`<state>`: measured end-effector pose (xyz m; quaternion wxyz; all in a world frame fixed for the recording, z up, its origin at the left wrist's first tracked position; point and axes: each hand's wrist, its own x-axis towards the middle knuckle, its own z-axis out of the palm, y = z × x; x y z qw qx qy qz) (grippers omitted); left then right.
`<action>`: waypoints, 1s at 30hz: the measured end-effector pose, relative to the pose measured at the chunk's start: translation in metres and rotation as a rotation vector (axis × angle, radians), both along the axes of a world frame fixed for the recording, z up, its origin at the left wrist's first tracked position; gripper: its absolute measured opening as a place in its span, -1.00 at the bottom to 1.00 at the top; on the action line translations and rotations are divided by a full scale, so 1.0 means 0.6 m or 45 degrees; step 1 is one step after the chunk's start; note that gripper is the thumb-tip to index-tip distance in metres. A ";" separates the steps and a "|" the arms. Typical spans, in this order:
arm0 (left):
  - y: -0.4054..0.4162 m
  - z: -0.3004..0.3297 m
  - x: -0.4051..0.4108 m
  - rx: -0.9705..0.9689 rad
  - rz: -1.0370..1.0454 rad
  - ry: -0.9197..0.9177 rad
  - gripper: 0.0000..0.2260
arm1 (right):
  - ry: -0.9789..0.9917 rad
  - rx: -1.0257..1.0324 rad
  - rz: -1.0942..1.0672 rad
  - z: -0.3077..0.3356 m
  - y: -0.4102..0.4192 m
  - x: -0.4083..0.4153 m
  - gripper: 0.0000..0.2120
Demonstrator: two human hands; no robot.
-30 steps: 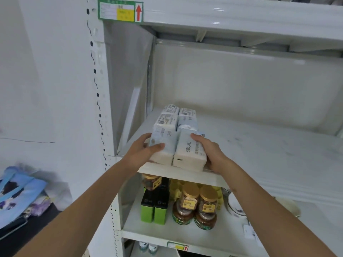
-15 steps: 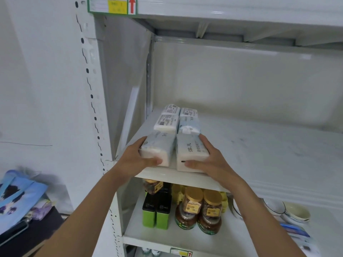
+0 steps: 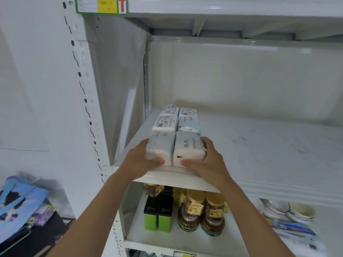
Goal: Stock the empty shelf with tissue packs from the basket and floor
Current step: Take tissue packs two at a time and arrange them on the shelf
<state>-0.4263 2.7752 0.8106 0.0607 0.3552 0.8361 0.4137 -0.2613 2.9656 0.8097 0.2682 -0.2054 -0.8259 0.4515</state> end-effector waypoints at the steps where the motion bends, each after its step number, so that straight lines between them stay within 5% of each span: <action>1: 0.003 0.001 -0.001 -0.012 0.012 0.006 -0.19 | -0.006 0.018 -0.020 -0.001 -0.002 -0.003 -0.06; 11: 0.021 0.007 -0.027 -0.099 0.060 -0.064 -0.16 | -0.048 0.117 -0.161 -0.006 -0.004 -0.026 0.00; 25: 0.020 -0.002 0.027 0.023 0.316 0.133 -0.13 | -0.203 0.277 -0.309 -0.013 -0.035 -0.014 0.09; 30: 0.016 -0.034 0.052 0.173 0.467 0.165 -0.07 | -0.305 0.627 -0.517 -0.038 -0.059 0.020 -0.13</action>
